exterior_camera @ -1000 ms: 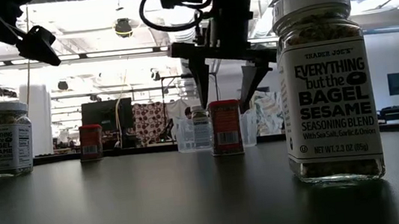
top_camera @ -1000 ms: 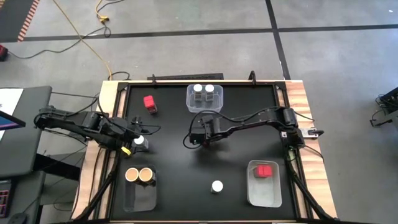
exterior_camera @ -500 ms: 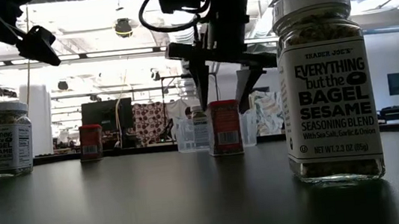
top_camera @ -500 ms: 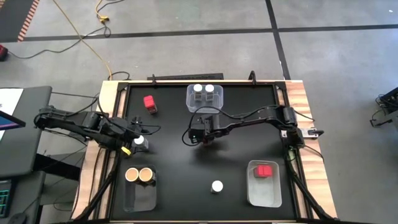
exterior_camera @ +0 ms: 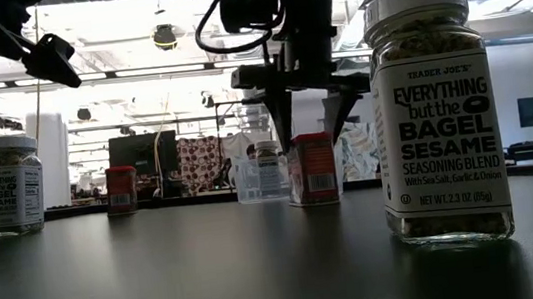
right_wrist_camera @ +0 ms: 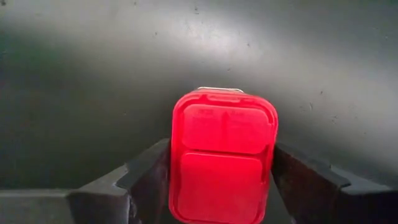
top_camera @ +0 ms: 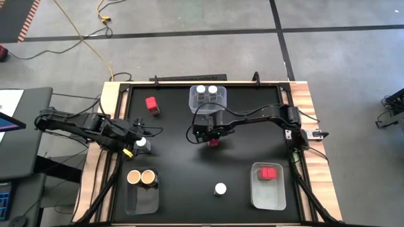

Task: Sort spices by type
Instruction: Put the right red spice can into the white bin

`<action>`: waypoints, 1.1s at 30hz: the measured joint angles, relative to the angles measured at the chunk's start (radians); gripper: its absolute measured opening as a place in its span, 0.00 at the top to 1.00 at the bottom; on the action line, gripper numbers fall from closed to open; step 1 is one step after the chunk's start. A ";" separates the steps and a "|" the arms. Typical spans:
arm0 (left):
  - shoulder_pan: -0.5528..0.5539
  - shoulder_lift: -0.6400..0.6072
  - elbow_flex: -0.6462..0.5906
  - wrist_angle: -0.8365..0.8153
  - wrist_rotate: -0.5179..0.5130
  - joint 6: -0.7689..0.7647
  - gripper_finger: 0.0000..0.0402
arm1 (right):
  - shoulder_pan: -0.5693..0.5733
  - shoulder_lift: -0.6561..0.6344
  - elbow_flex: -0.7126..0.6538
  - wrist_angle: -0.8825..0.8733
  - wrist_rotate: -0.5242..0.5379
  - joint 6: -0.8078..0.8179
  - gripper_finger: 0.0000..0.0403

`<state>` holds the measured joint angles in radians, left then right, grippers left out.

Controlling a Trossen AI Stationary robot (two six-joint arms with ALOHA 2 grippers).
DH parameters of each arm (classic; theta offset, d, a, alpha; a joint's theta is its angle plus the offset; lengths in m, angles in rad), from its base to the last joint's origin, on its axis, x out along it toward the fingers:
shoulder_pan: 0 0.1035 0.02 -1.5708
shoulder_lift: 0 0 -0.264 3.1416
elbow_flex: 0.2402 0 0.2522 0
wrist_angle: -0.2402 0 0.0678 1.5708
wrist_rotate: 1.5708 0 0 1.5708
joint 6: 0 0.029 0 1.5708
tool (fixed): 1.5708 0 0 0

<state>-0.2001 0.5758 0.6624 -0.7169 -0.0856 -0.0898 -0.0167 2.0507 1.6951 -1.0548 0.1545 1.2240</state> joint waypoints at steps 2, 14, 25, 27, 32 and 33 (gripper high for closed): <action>0.000 0.000 0.000 0.000 0.000 0.000 0.12 | -0.003 -0.003 0.000 0.000 0.000 -0.021 0.29; 0.000 0.000 0.000 0.000 0.000 0.000 0.12 | -0.001 -0.005 0.021 -0.047 -0.027 -0.108 0.42; 0.000 0.000 0.000 0.001 -0.009 -0.014 0.12 | 0.061 -0.004 0.239 -0.384 0.018 -0.270 0.56; 0.000 0.000 0.000 0.001 -0.009 -0.034 0.12 | 0.077 -0.004 0.268 -0.423 0.033 -0.296 0.62; 0.000 0.000 0.000 0.000 -0.009 -0.104 0.12 | 0.104 -0.004 0.283 -0.491 0.108 -0.317 0.74; 0.000 0.000 0.000 0.000 -0.009 -0.117 0.12 | 0.107 -0.004 0.283 -0.500 0.126 -0.317 0.75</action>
<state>-0.2001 0.5762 0.6624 -0.7166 -0.0944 -0.2065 0.0902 2.0472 1.9785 -1.5553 0.2804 0.9069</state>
